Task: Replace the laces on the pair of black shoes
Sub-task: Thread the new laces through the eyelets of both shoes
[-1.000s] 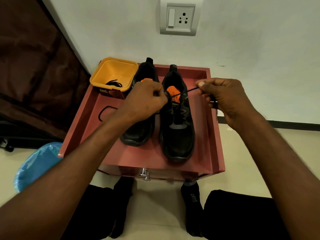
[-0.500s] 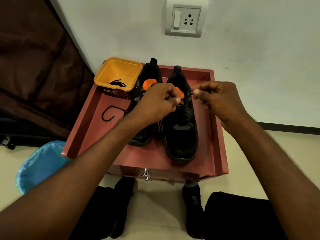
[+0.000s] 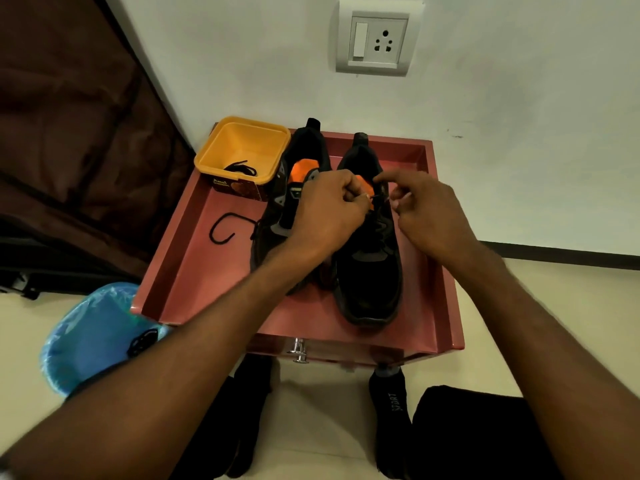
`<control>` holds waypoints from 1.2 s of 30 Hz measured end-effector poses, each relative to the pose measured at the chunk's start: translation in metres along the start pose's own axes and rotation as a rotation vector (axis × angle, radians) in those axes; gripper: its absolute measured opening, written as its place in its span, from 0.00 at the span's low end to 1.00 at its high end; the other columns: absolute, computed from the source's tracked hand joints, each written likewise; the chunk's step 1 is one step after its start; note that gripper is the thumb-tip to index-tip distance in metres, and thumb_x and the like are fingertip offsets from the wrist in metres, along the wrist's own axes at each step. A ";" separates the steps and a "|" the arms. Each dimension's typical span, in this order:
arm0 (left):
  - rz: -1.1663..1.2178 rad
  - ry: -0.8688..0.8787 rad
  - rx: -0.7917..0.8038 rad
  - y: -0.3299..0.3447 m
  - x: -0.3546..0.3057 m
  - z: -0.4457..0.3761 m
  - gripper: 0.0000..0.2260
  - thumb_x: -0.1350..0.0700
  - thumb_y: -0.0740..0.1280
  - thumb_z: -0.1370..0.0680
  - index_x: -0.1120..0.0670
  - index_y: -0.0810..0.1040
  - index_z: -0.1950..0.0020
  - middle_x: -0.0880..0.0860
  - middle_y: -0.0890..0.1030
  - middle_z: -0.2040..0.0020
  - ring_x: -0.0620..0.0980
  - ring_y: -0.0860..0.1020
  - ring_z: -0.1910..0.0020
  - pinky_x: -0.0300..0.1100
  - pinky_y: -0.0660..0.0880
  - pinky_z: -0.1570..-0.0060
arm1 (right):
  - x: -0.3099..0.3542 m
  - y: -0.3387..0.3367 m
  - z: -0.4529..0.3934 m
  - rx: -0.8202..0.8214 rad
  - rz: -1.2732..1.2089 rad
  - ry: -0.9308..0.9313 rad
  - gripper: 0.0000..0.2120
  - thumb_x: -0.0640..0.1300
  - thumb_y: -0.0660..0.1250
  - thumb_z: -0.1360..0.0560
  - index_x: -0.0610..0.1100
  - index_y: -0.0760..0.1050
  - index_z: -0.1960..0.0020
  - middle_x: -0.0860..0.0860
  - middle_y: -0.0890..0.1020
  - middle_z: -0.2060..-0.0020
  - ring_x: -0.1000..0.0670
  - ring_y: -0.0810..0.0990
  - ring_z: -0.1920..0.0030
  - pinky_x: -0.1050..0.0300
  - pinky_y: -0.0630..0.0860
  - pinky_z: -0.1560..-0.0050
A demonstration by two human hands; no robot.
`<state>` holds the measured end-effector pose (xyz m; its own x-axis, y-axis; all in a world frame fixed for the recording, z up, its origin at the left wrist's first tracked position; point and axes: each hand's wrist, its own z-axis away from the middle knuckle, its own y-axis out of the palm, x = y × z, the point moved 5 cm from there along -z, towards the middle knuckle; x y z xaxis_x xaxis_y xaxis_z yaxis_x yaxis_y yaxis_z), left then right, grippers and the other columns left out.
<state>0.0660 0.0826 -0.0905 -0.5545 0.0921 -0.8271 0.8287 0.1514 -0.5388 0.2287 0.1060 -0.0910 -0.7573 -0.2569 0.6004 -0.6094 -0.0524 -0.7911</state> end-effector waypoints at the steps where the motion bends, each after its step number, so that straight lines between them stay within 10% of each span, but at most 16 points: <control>1: -0.059 0.040 -0.012 0.001 0.002 0.001 0.04 0.60 0.70 0.21 0.55 0.81 0.56 0.46 0.77 0.70 0.43 0.77 0.70 0.42 0.80 0.63 | -0.001 0.007 -0.001 0.058 0.070 -0.011 0.29 0.31 0.65 0.23 0.56 0.76 0.29 0.52 0.78 0.48 0.52 0.78 0.53 0.63 0.73 0.59; 10: -0.330 0.156 0.048 0.008 0.005 0.003 0.07 0.55 0.67 0.17 0.52 0.84 0.43 0.51 0.84 0.58 0.50 0.82 0.60 0.52 0.81 0.56 | -0.013 0.008 -0.004 0.098 -0.096 0.091 0.23 0.32 0.66 0.21 0.57 0.74 0.37 0.49 0.83 0.57 0.49 0.85 0.57 0.48 0.84 0.54; 26: -0.053 -0.105 0.044 0.021 0.020 0.006 0.04 0.54 0.72 0.20 0.49 0.87 0.49 0.45 0.86 0.54 0.43 0.83 0.54 0.50 0.82 0.48 | -0.023 0.010 -0.003 0.083 -0.270 0.177 0.24 0.34 0.72 0.25 0.59 0.76 0.39 0.48 0.85 0.58 0.49 0.86 0.58 0.47 0.85 0.50; 36: -0.292 -0.072 -0.035 0.025 0.010 0.012 0.04 0.51 0.70 0.18 0.48 0.83 0.50 0.49 0.78 0.49 0.48 0.77 0.55 0.44 0.72 0.59 | -0.019 0.012 0.003 0.070 -0.263 0.161 0.25 0.36 0.73 0.24 0.60 0.76 0.35 0.51 0.84 0.55 0.52 0.85 0.57 0.53 0.84 0.53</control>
<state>0.0819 0.0759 -0.1146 -0.7613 -0.0303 -0.6477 0.6310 0.1953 -0.7508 0.2361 0.1077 -0.1121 -0.6066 -0.0694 0.7920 -0.7760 -0.1647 -0.6088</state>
